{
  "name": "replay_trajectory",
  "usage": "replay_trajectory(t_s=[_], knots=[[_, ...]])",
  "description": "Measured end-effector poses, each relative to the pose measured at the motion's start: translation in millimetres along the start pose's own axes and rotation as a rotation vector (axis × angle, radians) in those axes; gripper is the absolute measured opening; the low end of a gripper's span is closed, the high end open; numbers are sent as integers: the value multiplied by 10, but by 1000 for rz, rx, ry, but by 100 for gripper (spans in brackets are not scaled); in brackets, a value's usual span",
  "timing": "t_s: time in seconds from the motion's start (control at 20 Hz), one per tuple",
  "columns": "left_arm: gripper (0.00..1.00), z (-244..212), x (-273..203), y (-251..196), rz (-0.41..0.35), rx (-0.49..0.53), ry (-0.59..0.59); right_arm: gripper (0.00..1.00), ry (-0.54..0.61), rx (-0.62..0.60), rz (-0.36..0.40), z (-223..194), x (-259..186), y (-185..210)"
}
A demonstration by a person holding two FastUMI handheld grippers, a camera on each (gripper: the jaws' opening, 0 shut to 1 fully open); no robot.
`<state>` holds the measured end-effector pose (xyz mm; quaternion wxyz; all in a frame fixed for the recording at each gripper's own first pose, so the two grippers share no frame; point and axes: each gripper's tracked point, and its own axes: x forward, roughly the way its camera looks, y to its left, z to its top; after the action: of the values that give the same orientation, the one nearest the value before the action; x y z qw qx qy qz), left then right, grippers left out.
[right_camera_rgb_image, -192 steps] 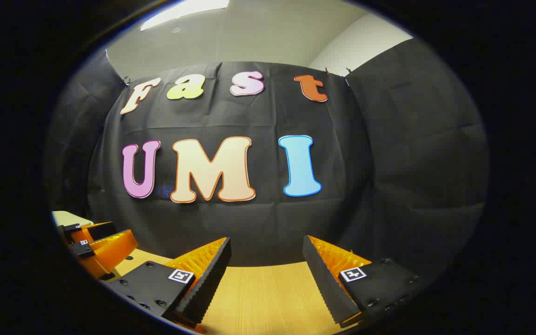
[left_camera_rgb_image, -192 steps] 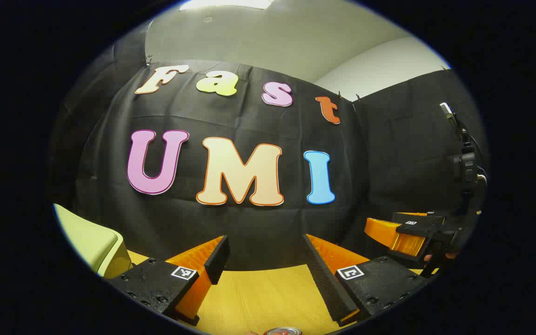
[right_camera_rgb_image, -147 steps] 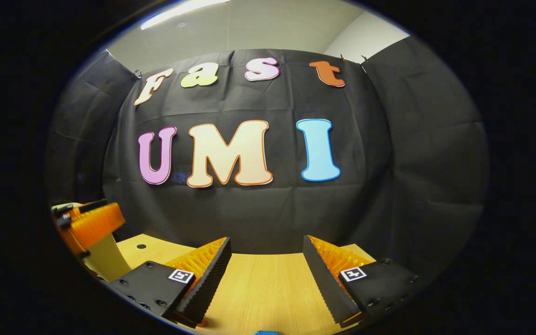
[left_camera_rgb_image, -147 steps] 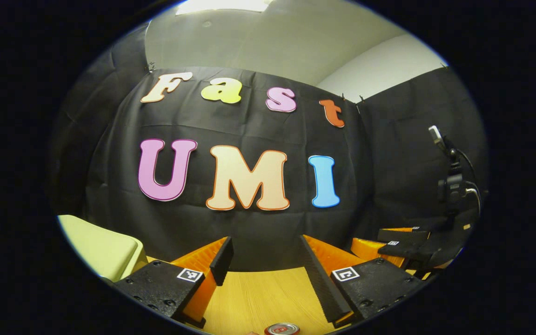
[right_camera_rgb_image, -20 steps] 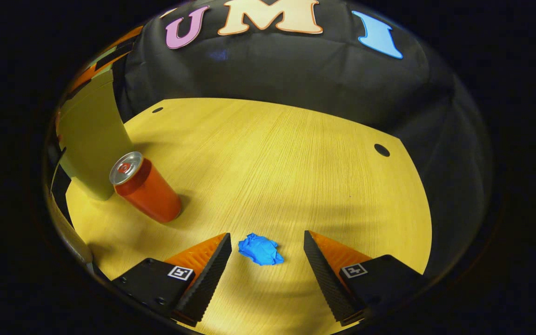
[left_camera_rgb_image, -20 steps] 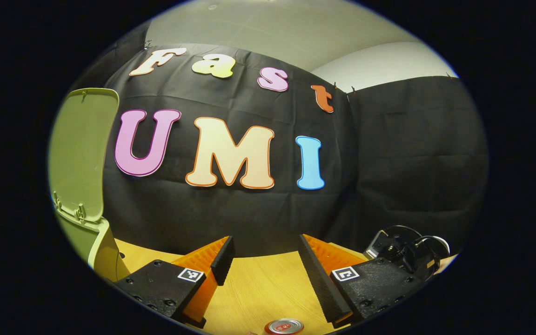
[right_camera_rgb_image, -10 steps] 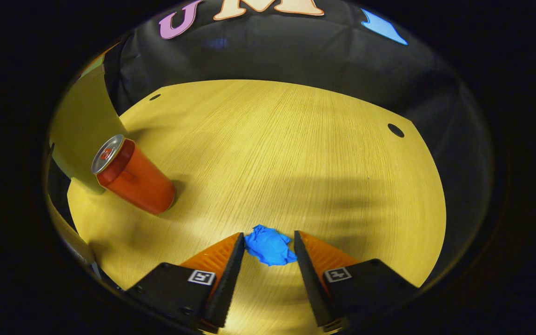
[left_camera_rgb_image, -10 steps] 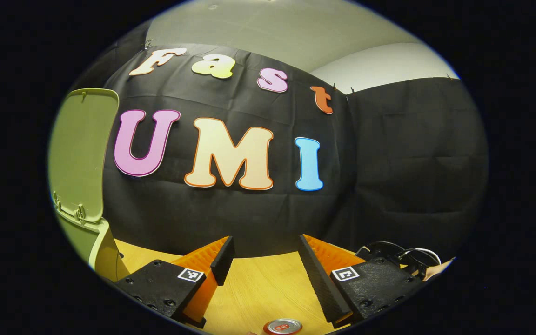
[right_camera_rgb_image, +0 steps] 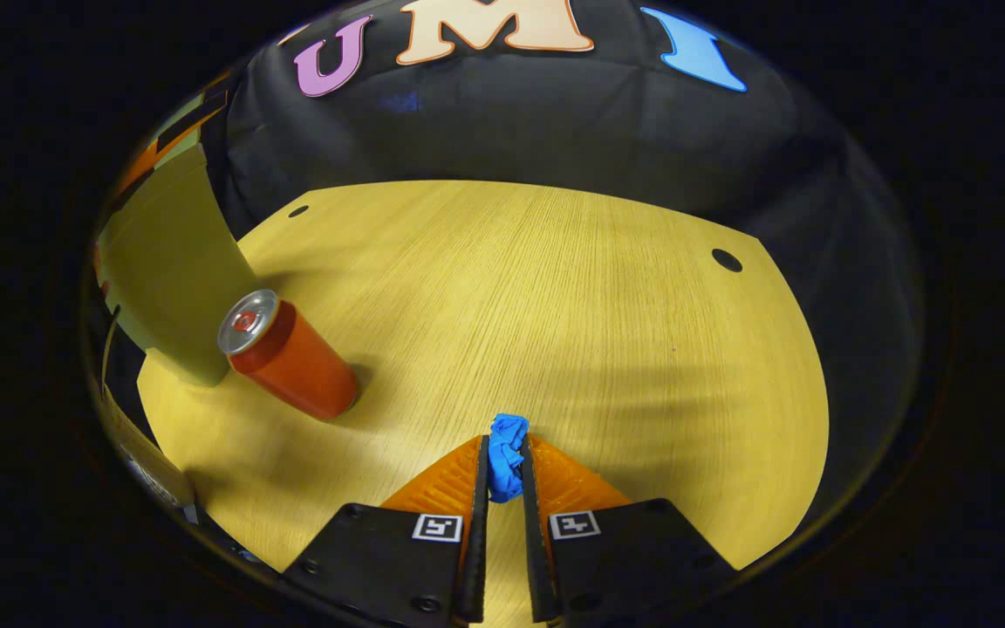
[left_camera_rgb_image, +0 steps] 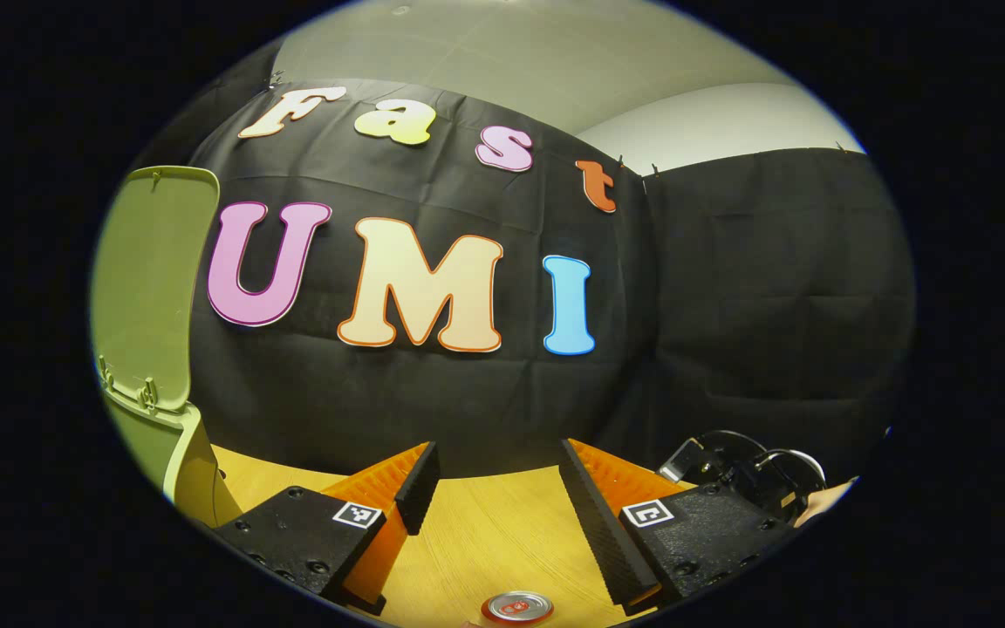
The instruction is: Press the lid of the desktop garbage bin to open it, pick up the crumpled paper on the desktop and throw it into the bin, then pick up the pop can on the desktop and drop it into the bin, and finally close the garbage bin lid.
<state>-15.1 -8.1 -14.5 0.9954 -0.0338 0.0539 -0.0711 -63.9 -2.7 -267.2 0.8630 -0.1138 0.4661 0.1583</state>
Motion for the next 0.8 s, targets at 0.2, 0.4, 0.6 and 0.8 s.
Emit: replay_trajectory(t_s=[0.2,0.4,0.6,0.8], knots=[[85,133,-196,-81,0,-5,-26,22,-50,11,-3,92,-374,-23],[87,365,-586,-244,-27,7,-64,22,-123,-1,-20,291,-762,7],[86,418,-1170,-270,-26,61,-60,22,-205,-41,19,549,-1163,297],[87,260,-1711,-131,8,96,-9,22,-292,-141,78,951,-1430,1005]])
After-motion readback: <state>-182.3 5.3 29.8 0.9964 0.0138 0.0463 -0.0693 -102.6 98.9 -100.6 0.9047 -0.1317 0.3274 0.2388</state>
